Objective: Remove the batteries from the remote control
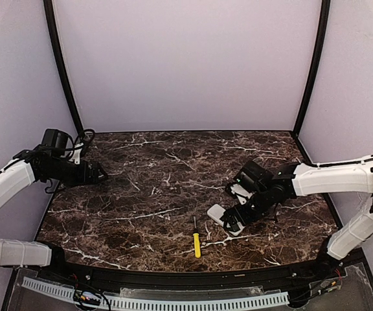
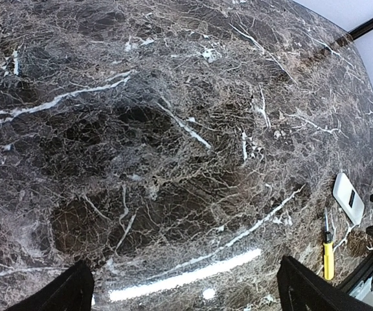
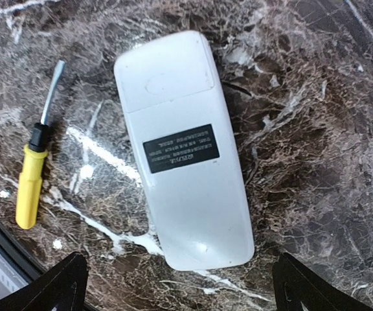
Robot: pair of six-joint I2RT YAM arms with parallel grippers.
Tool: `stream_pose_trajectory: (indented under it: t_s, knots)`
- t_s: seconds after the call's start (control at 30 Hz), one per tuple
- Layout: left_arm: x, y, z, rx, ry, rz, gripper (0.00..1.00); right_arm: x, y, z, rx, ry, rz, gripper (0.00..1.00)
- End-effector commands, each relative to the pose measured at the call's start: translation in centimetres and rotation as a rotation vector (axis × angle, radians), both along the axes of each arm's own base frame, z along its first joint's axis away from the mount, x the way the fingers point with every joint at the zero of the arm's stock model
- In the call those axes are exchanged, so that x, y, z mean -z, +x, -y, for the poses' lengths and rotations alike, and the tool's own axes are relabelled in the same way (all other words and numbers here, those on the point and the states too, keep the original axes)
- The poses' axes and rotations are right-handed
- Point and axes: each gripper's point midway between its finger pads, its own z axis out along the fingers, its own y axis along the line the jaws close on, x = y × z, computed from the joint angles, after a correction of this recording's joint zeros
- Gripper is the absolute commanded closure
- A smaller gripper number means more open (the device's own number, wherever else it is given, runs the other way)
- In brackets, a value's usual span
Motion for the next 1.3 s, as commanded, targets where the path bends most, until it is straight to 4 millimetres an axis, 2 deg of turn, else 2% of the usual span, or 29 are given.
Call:
stream_pose_trajectory:
  t_s: [0.0, 0.37, 0.67, 0.8, 1.0, 1.17, 1.27]
  knots:
    - [0.7, -0.5, 0.7, 0.037, -0.012, -0.015, 0.00, 1.0, 0.7, -0.6, -0.004, -0.086, 0.042, 0.01]
    - [0.8, -0.7, 1.1, 0.050, -0.005, -0.017, 0.00, 3.8, 1.0, -0.4, -0.047, -0.199, 0.060, 0.02]
    - [1.1, -0.7, 1.2, 0.054, -0.005, -0.025, 0.00, 5.0, 1.2, 0.1, -0.074, -0.261, 0.085, 0.12]
    - [1.1, -0.6, 1.2, 0.056, -0.008, -0.026, 0.00, 5.5, 1.0, 0.2, -0.086, -0.272, 0.083, 0.19]
    - [1.2, -0.7, 1.5, 0.066, -0.018, -0.032, 0.00, 5.4, 1.1, 0.1, -0.093, -0.273, 0.098, 0.35]
    - [0.8, -0.6, 2.5, 0.094, -0.051, -0.038, 0.05, 4.8, 1.4, -0.5, -0.107, -0.242, 0.125, 0.50]
    - [0.2, -0.6, 3.6, 0.127, -0.073, -0.034, 0.05, 4.4, 1.6, -1.0, -0.120, -0.216, 0.142, 0.54]
